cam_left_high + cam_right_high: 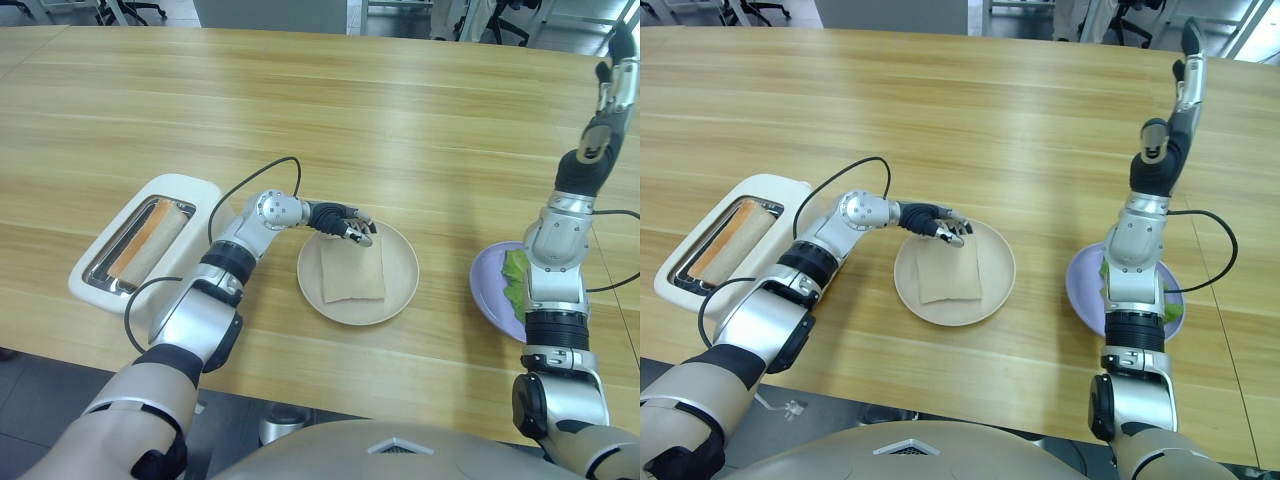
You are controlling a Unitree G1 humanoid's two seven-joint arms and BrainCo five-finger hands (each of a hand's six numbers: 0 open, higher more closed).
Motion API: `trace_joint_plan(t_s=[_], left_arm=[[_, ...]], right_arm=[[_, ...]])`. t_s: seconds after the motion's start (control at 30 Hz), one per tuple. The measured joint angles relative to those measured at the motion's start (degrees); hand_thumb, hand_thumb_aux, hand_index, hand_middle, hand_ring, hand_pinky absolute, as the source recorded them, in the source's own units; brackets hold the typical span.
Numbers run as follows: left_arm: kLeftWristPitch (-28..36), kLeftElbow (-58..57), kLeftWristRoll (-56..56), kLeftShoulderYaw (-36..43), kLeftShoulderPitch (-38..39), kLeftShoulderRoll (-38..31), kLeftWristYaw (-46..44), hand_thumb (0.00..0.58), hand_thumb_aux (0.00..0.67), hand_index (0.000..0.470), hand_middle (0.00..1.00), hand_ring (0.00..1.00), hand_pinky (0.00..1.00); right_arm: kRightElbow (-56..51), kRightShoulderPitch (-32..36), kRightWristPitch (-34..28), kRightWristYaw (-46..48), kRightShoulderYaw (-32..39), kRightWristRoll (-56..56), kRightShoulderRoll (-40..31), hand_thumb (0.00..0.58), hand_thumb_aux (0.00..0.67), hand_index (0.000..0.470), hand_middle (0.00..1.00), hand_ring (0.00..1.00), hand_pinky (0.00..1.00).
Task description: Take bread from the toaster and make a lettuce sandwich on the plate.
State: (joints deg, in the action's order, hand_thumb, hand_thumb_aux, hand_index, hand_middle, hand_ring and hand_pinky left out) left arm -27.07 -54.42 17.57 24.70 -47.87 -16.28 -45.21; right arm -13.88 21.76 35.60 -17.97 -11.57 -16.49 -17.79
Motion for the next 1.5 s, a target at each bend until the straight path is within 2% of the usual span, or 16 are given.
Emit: trace_joint_plan(t_s=[0.27,0.43,0.53,0.7,0.87,1.1,1.43,1.47,1.5], left_arm=[[-0.43,1.6,0.05,-1.68,0.91,-0.49,4.33,0.0,0.0,0.0,0.0,0.0,0.0],[-0.84,6.42,-0.31,-4.45,2.82,-1.84,8.49,0.0,0.0,0.0,0.0,0.0,0.0],[-1.28,11.64,-1.85,-6.13,5.55,-2.32,9.73,0.0,0.0,0.0,0.0,0.0,0.0],[-1.42,18.28,-2.31,-6.81,11.07,-4.69,10.09,0.0,0.0,0.0,0.0,0.0,0.0],[-1.03,23.11,-3.85,-7.36,15.57,-6.11,9.65,0.0,0.0,0.0,0.0,0.0,0.0],[-0.95,24.14,-4.17,-7.57,15.86,-6.17,9.89,0.0,0.0,0.0,0.0,0.0,0.0],[-0.87,24.89,-3.99,-7.58,15.85,-6.16,10.79,0.0,0.0,0.0,0.0,0.0,0.0],[-0.87,24.93,-3.97,-7.58,15.85,-6.16,10.95,0.0,0.0,0.0,0.0,0.0,0.0],[-0.88,24.95,-3.95,-7.58,15.85,-6.16,11.03,0.0,0.0,0.0,0.0,0.0,0.0]], right_arm=[[-3.7,-3.11,-1.07,2.39,0.93,-6.13,-10.53,0.0,0.0,0.0,0.0,0.0,0.0],[-14.89,-7.77,5.2,-10.63,6.13,-22.88,-23.0,0.0,0.0,0.0,0.0,0.0,0.0],[-26.27,-8.53,4.86,-22.25,14.7,-35.04,-29.4,0.0,0.0,0.0,0.0,0.0,0.0],[-40.79,-6.29,1.82,-30.98,26.16,-44.04,-31.53,0.0,0.0,0.0,0.0,0.0,0.0],[-48.75,-4.26,-2.01,-36.84,33.49,-47.65,-32.51,0.0,0.0,0.0,0.0,0.0,0.0],[-55.4,-3.59,-4.58,-40.88,39.13,-47.79,-32.52,0.0,0.0,0.0,0.0,0.0,0.0],[-57.43,-4.48,-5.11,-44.22,42.99,-45.8,-32.69,0.0,0.0,0.0,0.0,0.0,0.0],[-57.53,-4.52,-5.11,-44.23,43.28,-45.53,-32.69,0.268,0.179,0.123,0.0,0.0,0.0],[-57.55,-4.55,-5.08,-44.23,43.45,-45.4,-32.65,0.268,0.179,0.123,0.0,0.0,0.0]])
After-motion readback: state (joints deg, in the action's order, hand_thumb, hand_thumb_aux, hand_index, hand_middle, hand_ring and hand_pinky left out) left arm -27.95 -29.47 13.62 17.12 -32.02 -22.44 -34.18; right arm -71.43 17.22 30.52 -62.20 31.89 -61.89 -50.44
